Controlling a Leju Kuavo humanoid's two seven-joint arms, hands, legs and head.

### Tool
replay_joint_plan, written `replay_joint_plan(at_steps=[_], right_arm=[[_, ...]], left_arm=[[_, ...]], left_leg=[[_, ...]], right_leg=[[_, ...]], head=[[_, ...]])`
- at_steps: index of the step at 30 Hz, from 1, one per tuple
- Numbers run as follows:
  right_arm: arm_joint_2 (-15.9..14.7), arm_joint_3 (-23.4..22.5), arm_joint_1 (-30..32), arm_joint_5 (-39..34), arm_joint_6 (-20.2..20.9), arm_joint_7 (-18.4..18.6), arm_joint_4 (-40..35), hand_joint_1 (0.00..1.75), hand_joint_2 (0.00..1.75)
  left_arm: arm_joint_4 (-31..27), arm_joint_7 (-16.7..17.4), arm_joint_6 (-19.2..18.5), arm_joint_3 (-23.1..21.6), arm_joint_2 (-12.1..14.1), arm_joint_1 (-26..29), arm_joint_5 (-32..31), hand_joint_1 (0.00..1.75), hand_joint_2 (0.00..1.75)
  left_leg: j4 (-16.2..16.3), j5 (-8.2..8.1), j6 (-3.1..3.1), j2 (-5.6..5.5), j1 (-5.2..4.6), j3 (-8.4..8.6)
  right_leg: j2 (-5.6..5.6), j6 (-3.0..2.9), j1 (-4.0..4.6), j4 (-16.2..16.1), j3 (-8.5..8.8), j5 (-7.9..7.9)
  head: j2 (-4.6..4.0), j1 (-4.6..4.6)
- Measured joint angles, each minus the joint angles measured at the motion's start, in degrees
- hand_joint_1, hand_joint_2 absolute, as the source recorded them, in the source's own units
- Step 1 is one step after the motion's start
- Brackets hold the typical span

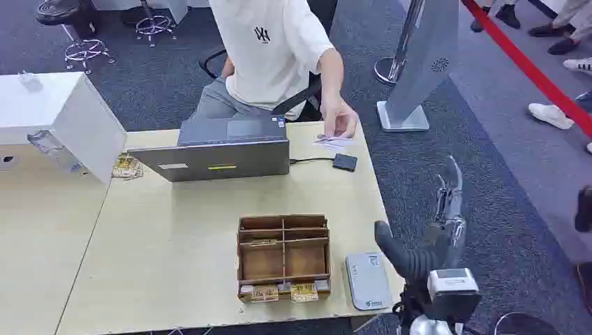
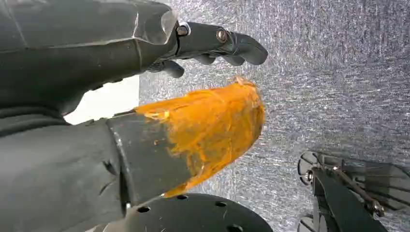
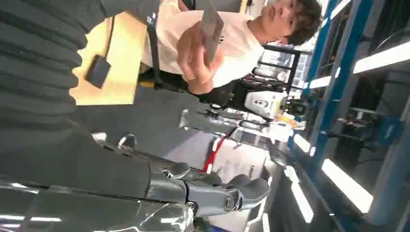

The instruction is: Pass the card to the sensor for recognition and then transmit it.

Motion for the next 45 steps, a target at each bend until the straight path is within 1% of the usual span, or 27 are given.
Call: replay_joint_plan(at_steps=[2, 3, 6, 11, 16, 20, 24, 25, 26, 27, 34, 37, 45], right_arm=[[-0.57, 2.02, -0.74, 3.09, -1.47, 0.29, -0.11, 0.00, 1.75], [-0.96, 3.07, -1.33, 6.05, -2.85, 0.81, -0.09, 0.00, 1.75], [-2.06, 5.71, -3.55, 11.97, -5.84, 2.56, 0.52, 0.00, 1.75], [-4.20, 8.40, -8.88, 22.04, -9.36, 7.52, 4.24, 0.00, 1.75], [-6.10, 9.32, -15.21, 29.39, -10.06, 12.06, 10.33, 0.00, 1.75], [-7.37, 9.56, -19.81, 35.55, -10.38, 14.80, 16.05, 0.00, 1.75], [-8.40, 9.99, -23.68, 39.59, -10.43, 16.83, 21.56, 0.00, 1.75], [-8.59, 10.15, -24.45, 40.11, -10.43, 16.96, 22.82, 0.68, 1.75], [-8.81, 10.34, -25.14, 40.57, -10.43, 17.33, 24.08, 0.68, 1.75], [-8.96, 10.52, -25.61, 41.05, -10.43, 17.57, 25.00, 1.75, 1.75], [-9.31, 11.46, -26.94, 42.19, -10.67, 18.12, 28.87, 1.75, 1.75], [-9.44, 11.70, -26.89, 42.17, -10.97, 18.69, 29.44, 1.75, 1.75], [-9.60, 11.78, -26.24, 41.05, -11.13, 18.51, 29.79, 1.75, 1.75]], left_arm=[[0.00, 0.09, -0.37, -0.26, 0.00, -0.03, -0.28, 0.00, 0.00], [0.00, 0.28, -0.50, -0.46, 0.00, -0.05, -0.63, 0.00, 0.00], [0.00, 0.48, -0.94, -1.07, 0.00, -0.13, -1.01, 0.00, 0.00], [0.00, 0.98, -1.71, -2.60, 0.02, -0.37, -1.79, 0.00, 0.00], [0.00, 1.57, -2.78, -4.11, 0.02, -0.62, -2.12, 0.00, 0.00], [0.00, 2.08, -3.43, -5.27, 0.00, -0.74, -2.65, 0.00, 0.00], [0.00, 2.23, -3.93, -6.38, -0.02, -0.88, -2.84, 0.00, 0.00], [0.00, 2.30, -3.96, -6.62, -0.04, -0.88, -2.86, 0.00, 0.00], [0.00, 2.38, -3.96, -6.88, -0.04, -0.93, -2.86, 0.00, 0.00], [0.00, 2.56, -3.96, -7.17, -0.07, -0.95, -2.88, 0.00, 0.00], [0.00, 2.80, -3.98, -7.56, -0.13, -0.97, -2.84, 0.00, 0.00], [0.00, 2.82, -3.96, -7.61, -0.13, -0.97, -2.75, 0.00, 0.00], [0.00, 2.84, -3.89, -8.09, -0.22, -0.97, -2.56, 0.00, 0.00]], left_leg=[[0.00, 0.00, 0.00, 0.00, 0.00, 0.00], [0.00, 0.00, 0.00, 0.00, 0.00, 0.00], [0.00, 0.00, 0.00, 0.00, -0.01, -0.01], [0.01, 0.00, 0.00, 0.04, -0.01, 0.01], [0.01, 0.04, -0.01, 0.05, -0.01, 0.02], [0.01, 0.05, -0.01, 0.03, -0.01, 0.01], [0.01, 0.05, -0.01, 0.01, -0.01, 0.00], [0.01, 0.05, -0.01, 0.01, -0.01, 0.00], [0.01, 0.05, -0.01, 0.01, -0.01, -0.01], [0.01, 0.05, -0.01, 0.00, -0.01, -0.01], [0.01, 0.04, -0.01, 0.00, -0.01, -0.02], [0.01, 0.04, -0.01, 0.00, -0.01, -0.02], [0.01, 0.04, -0.01, 0.01, -0.01, -0.02]], right_leg=[[0.01, 0.00, 0.00, 0.00, 0.00, 0.00], [0.00, 0.00, 0.00, 0.00, 0.00, 0.00], [0.00, 0.00, -0.01, 0.00, 0.00, 0.00], [0.02, 0.00, -0.01, 0.00, 0.00, 0.01], [0.05, -0.01, 0.00, 0.01, 0.00, 0.03], [0.04, -0.01, 0.00, 0.01, 0.00, 0.03], [0.03, -0.01, 0.00, 0.01, 0.00, 0.03], [0.03, -0.01, 0.00, 0.01, -0.01, 0.03], [0.03, -0.01, 0.00, 0.01, -0.01, 0.03], [0.02, -0.01, 0.00, 0.01, -0.01, 0.03], [0.03, -0.01, 0.00, 0.01, -0.04, 0.02], [0.03, -0.01, 0.00, 0.01, -0.04, 0.02], [0.03, -0.01, 0.00, 0.01, -0.04, 0.02]], head=[[0.00, 0.00], [0.00, 0.00], [0.00, 0.00], [0.00, 0.00], [0.00, -0.02], [0.00, -0.02], [0.00, 0.00], [0.00, 0.00], [0.00, 0.00], [0.00, 0.00], [0.00, 0.00], [0.00, 0.00], [0.00, 0.00]])
